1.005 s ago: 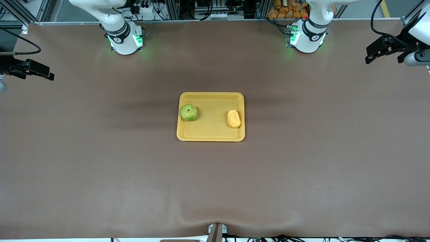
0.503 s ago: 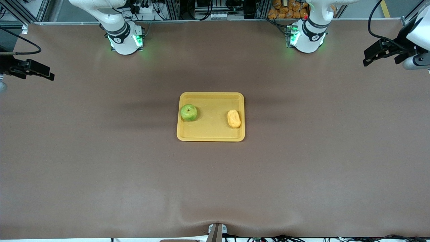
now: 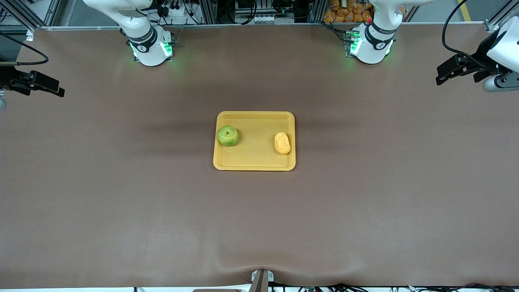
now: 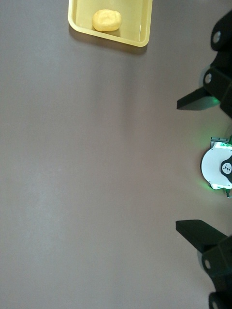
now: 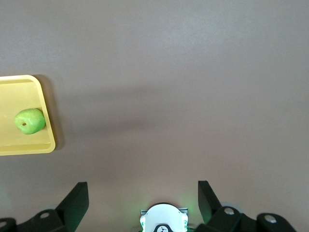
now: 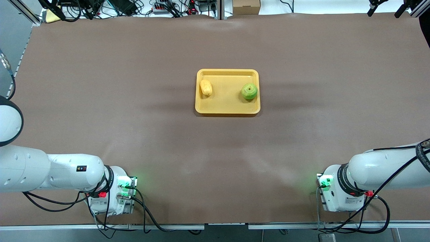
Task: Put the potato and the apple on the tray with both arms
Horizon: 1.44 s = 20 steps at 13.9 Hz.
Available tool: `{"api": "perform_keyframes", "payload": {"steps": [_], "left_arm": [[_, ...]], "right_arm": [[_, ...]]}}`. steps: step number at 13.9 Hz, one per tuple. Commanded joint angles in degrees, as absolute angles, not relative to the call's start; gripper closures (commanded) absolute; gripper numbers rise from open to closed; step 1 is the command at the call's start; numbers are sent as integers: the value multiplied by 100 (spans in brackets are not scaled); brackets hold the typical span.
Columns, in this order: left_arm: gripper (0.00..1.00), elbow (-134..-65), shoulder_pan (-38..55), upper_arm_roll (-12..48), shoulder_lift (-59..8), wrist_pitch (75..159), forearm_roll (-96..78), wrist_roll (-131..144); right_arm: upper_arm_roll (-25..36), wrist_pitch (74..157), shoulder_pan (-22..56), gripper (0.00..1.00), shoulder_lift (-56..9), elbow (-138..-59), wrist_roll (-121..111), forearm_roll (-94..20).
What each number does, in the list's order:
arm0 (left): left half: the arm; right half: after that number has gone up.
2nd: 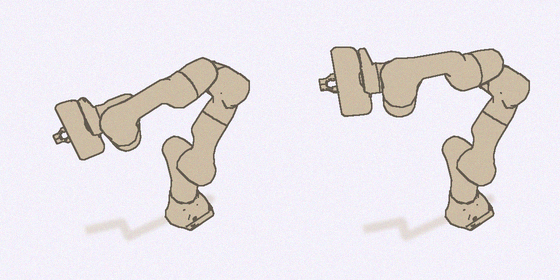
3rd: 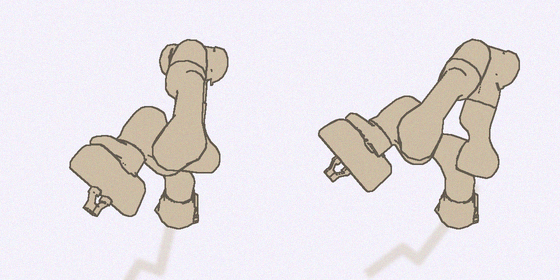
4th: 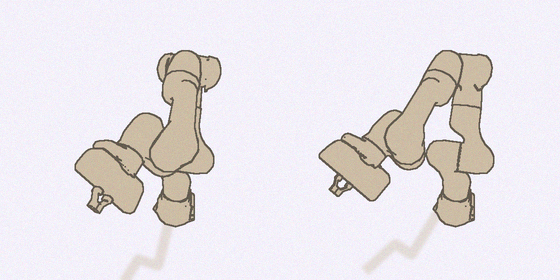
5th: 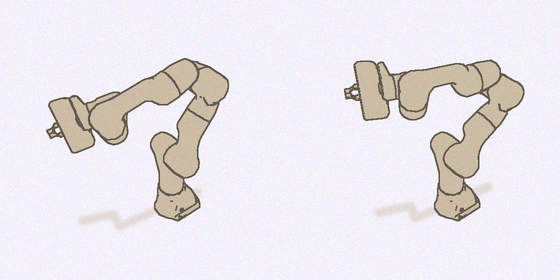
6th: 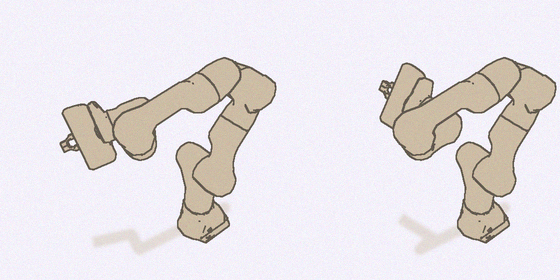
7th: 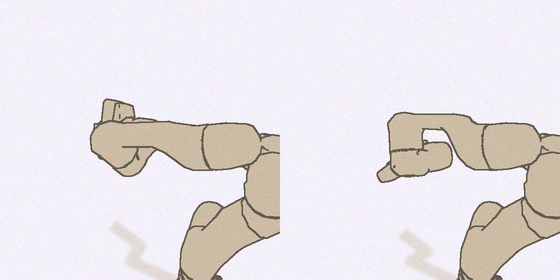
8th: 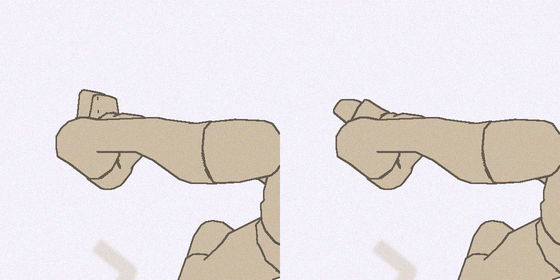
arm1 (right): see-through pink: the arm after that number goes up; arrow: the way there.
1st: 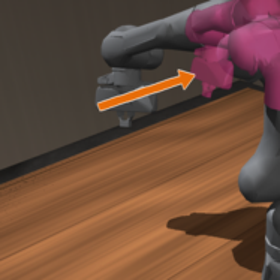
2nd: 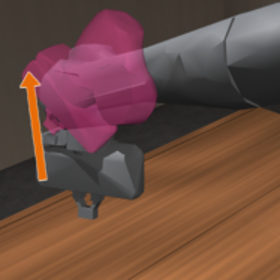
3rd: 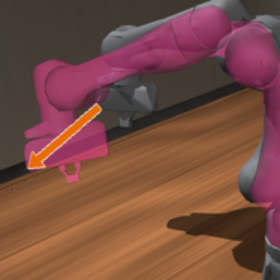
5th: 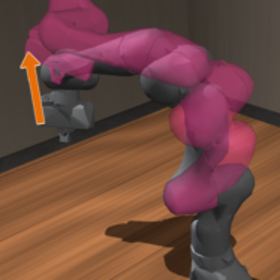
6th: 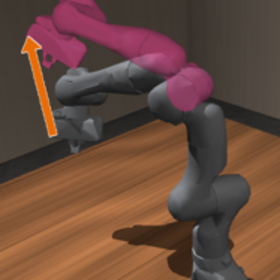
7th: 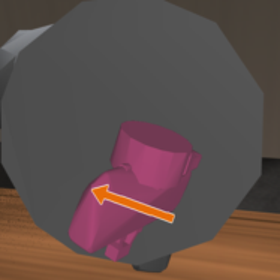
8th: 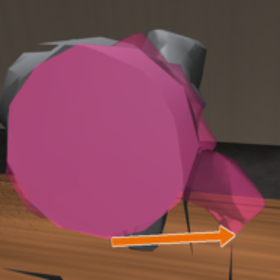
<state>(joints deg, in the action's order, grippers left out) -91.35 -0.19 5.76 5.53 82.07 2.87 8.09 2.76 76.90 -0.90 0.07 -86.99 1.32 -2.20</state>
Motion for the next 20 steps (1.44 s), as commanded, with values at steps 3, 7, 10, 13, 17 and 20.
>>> {"api": "perform_keyframes", "payload": {"steps": [3, 7, 10, 13, 17, 20], "left_arm": [[0, -8947, -9, 703, 466, 8165, 237, 1273], [0, -8938, -9, 712, 475, 8165, 246, 1292], [0, -8938, -18, 712, 466, 8165, 220, 1283], [0, -8859, -9, 712, 387, 8165, 220, 1283], [0, -8859, -26, 712, 369, 8165, 211, 1283], [0, -8859, -26, 712, 369, 8165, 202, 1275]], "right_arm": [[237, 7576, -132, 0, -70, -8534, 123, -211], [246, 7559, -132, 0, -70, -8534, 123, -202], [246, 7559, -132, 0, -79, -8525, 123, -202], [237, 7559, -123, 0, -79, -8534, 123, -202], [237, 7550, -123, 0, -79, -8534, 123, -202], [246, 7550, -114, 0, -79, -8534, 114, -202]]}}
